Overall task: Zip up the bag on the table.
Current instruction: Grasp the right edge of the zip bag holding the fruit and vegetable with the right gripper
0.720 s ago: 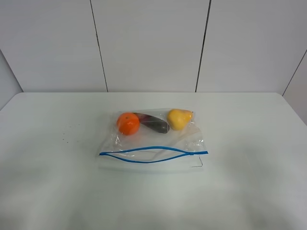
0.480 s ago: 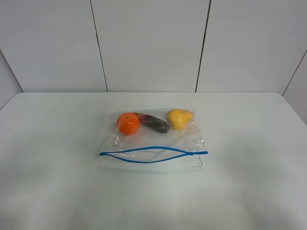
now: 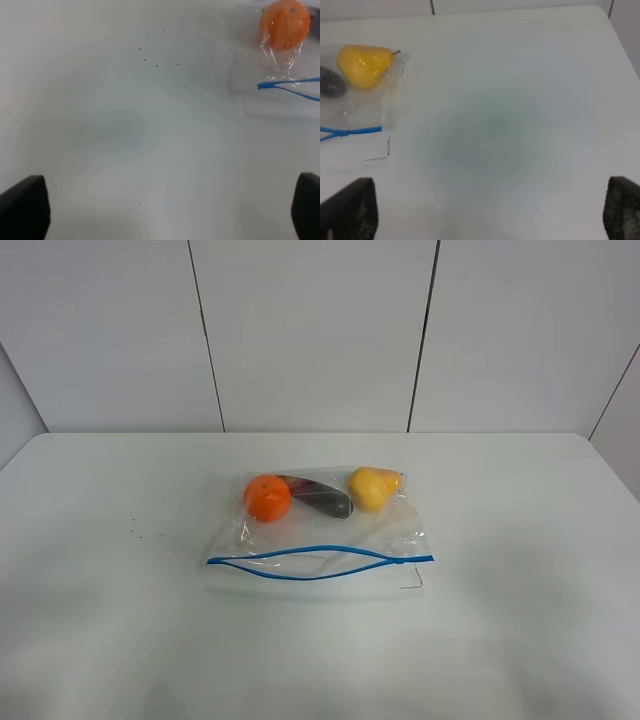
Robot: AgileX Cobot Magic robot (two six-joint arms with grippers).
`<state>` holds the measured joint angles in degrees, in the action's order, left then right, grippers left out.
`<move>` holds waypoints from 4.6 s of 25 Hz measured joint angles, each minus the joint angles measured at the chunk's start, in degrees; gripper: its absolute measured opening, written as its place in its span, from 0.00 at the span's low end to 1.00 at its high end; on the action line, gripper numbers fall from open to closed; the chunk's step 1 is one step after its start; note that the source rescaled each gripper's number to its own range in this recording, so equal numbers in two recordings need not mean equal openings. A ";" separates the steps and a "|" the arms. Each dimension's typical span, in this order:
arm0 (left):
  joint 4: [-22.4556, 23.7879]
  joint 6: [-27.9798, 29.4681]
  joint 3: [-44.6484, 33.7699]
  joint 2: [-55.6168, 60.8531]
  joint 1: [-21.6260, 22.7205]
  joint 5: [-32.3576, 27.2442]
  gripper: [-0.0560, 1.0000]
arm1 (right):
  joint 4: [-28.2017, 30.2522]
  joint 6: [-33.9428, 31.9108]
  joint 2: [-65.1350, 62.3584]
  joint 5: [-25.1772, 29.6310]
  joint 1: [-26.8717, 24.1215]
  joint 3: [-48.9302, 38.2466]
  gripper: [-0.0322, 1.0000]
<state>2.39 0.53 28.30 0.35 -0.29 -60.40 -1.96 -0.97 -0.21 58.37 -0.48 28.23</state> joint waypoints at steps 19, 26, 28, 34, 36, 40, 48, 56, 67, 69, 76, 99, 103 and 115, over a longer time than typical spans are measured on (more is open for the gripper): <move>0.00 0.00 0.00 0.00 0.00 0.00 1.00 | 0.07 0.00 0.00 0.00 0.00 0.00 1.00; 0.00 0.00 0.00 0.00 0.00 0.00 1.00 | -0.41 0.00 0.00 0.00 0.00 0.00 1.00; 0.00 0.00 0.00 0.00 0.00 0.00 1.00 | -1.07 0.00 0.00 0.00 0.00 0.00 1.00; 0.00 0.00 0.00 0.00 0.00 0.00 1.00 | -1.61 1.62 7.19 -0.75 0.00 2.83 1.00; 0.00 0.00 0.00 0.00 0.00 0.00 1.00 | -1.81 1.75 13.68 -2.23 0.00 5.12 1.00; 0.00 0.00 0.00 0.00 0.00 0.00 1.00 | -4.87 2.05 28.20 -5.03 0.00 10.03 1.00; 0.00 0.00 0.00 0.00 0.00 0.06 1.00 | -26.06 21.40 59.13 -16.70 -0.21 15.37 1.00; 0.00 0.00 0.00 0.00 0.00 0.06 1.00 | -59.58 59.97 88.67 -5.54 -10.87 16.54 1.00; 0.00 0.00 0.00 0.00 0.00 0.06 1.00 | -67.71 73.44 120.52 10.45 -15.68 34.20 1.00; 0.00 0.00 0.00 0.00 0.00 0.06 1.00 | -67.76 73.99 122.37 10.45 -15.68 35.83 1.00; 0.00 0.00 0.00 0.00 0.00 0.06 1.00 | -68.69 74.82 122.91 6.10 -12.75 36.52 1.00; 0.00 0.00 0.00 0.04 0.00 -0.04 1.00 | -78.02 73.50 129.45 10.18 -4.18 36.62 1.00; 0.00 0.00 0.00 0.04 0.00 -0.04 1.00 | -78.28 73.50 129.47 10.57 -4.18 36.62 1.00; 0.00 0.00 0.00 0.04 0.00 -0.04 1.00 | -78.47 72.58 129.47 10.64 -2.85 36.62 1.00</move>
<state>2.39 0.53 28.30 0.39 -0.29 -60.45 -80.44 71.62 129.27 69.01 -3.33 64.86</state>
